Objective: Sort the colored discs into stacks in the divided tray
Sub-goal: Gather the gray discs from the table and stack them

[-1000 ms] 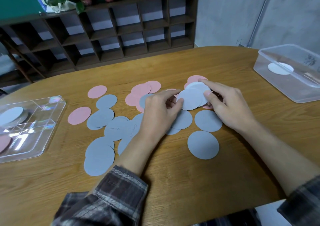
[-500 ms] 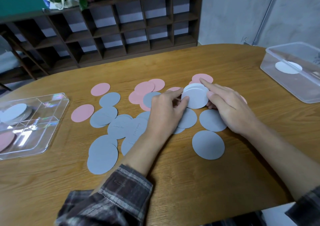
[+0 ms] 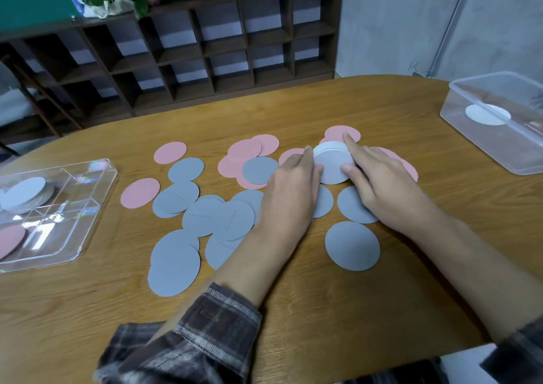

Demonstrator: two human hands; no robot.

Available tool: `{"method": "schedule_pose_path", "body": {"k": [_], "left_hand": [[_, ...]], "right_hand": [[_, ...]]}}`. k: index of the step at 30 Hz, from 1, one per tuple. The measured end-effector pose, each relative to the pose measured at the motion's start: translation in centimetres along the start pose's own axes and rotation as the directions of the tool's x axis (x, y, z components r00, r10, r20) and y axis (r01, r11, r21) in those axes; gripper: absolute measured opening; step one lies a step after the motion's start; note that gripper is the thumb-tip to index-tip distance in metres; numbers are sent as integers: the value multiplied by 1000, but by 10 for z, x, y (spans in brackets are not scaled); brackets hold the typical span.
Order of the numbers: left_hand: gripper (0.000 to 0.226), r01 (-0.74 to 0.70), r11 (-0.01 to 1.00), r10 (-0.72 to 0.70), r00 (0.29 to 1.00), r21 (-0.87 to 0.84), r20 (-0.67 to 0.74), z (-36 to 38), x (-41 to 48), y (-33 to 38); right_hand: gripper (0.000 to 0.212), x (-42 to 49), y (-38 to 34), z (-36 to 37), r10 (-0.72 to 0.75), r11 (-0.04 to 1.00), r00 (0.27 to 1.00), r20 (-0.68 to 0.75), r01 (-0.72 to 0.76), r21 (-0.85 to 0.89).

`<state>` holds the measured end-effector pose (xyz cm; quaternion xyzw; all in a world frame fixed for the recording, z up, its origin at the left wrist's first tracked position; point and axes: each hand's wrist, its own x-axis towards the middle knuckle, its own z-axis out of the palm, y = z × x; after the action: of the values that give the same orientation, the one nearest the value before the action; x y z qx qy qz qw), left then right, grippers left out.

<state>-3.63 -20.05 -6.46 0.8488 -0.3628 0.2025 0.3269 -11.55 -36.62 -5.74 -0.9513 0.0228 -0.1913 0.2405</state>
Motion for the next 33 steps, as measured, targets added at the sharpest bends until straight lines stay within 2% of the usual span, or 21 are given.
{"method": "schedule_pose_path", "body": {"k": [3,7,12,21,28,33], "left_hand": [[38,-10,1000,9,999,20,35,-2,-1,-2],[17,-12,996,14,1000,-86,26,-10,-2,-6],[20,59,973,-47,997,-225,58,-17,-9,-8],[16,-10,933,1,1000,-359,-27,-47,-18,-4],[13,56,916,-62,998,-397,-3,-103,-53,-23],[18,114,926,-113,993,-360,25,-159,-81,-53]], "right_hand": [[42,-2,-4,-4,-36,998,998,-45,38,43],[35,-6,-6,-6,-34,996,997,-65,39,83],[26,-11,-4,-9,5,992,996,-86,6,125],[28,-20,-20,-15,-18,980,978,-209,59,191],[25,-30,-72,-5,-57,956,992,-112,87,281],[24,-25,-125,13,-155,943,985,-71,169,285]]}}
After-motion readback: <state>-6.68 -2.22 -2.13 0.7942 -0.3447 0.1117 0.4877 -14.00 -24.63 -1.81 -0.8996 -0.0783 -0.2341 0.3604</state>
